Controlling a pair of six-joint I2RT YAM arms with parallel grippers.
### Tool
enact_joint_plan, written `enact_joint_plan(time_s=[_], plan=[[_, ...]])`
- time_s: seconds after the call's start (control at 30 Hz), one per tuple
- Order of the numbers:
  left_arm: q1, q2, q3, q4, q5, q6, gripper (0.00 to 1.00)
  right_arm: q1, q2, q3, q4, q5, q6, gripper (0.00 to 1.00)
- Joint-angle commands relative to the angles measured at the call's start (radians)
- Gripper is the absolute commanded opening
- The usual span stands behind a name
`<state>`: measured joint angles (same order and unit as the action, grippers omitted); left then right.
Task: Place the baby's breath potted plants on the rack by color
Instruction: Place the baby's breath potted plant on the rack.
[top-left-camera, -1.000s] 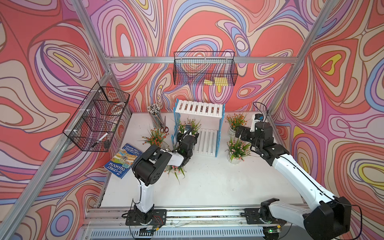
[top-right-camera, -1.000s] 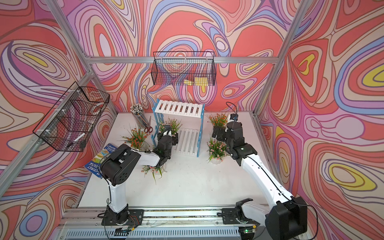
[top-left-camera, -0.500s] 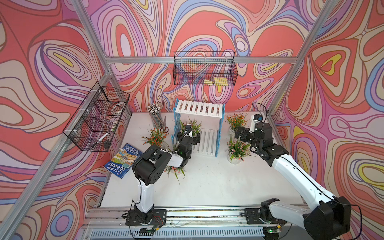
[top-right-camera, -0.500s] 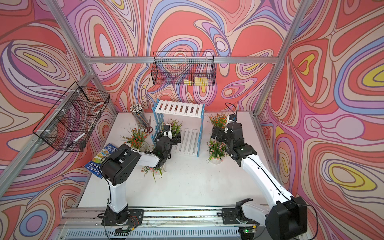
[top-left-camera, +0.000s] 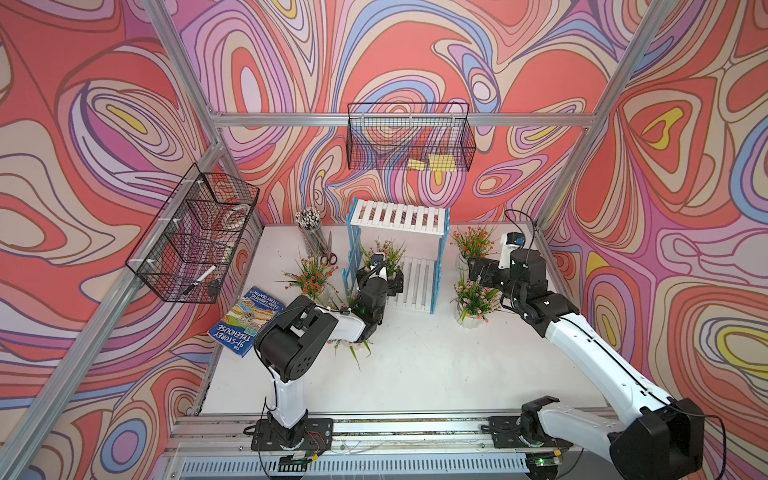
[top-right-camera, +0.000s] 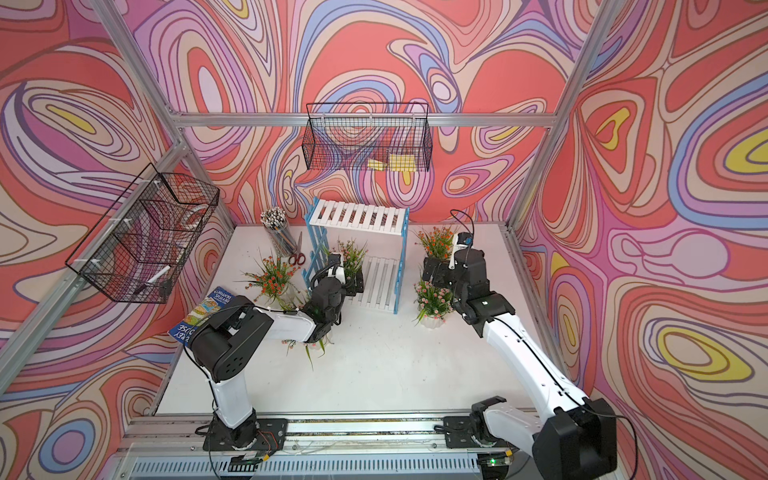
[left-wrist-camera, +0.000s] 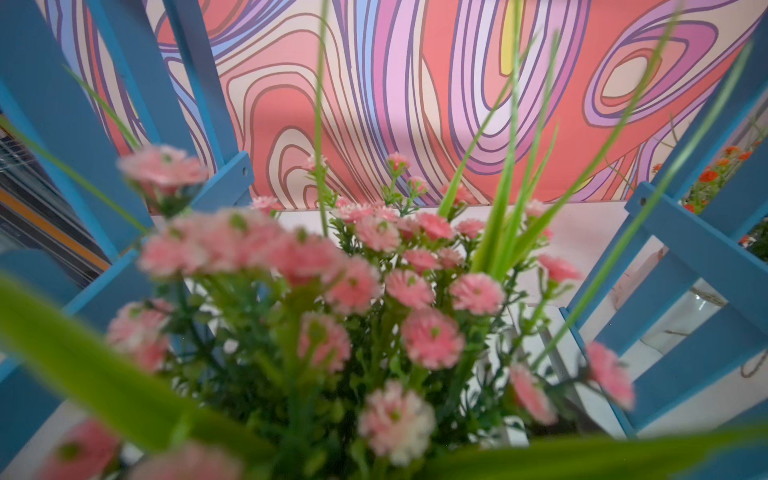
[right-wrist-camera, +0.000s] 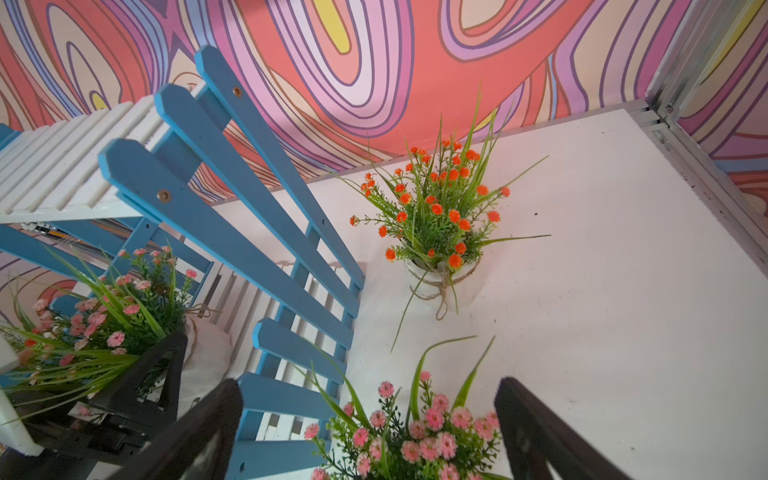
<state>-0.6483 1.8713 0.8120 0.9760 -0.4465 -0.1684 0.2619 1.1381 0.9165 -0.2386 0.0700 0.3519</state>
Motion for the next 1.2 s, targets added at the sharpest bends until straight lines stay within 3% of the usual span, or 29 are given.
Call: enact_joint_plan(time_s=[0.0,0.2,0.5,0.73,1.17], plan=[[-0.007,0.010,0.032,0.038,-0.005,0.050,1.00,-0.006,-0.028,-0.011,0.007,-0.019,-0.015,0.98],[0.023,0.083,0.051,0.167,-0.005,0.091,1.00,-0.006,-0.041,-0.011,-0.003,-0.021,-0.031,0.98],[0.089,0.130,0.046,0.342,0.107,0.151,1.00,-0.006,-0.025,0.004,0.009,-0.040,-0.050,0.98],[0.131,0.124,0.068,0.346,0.227,0.189,1.00,-0.006,0.003,0.013,0.028,-0.068,-0.054,0.98],[0.139,0.096,0.129,0.347,0.272,0.213,1.00,-0.006,0.008,0.016,0.034,-0.073,-0.064,0.98]])
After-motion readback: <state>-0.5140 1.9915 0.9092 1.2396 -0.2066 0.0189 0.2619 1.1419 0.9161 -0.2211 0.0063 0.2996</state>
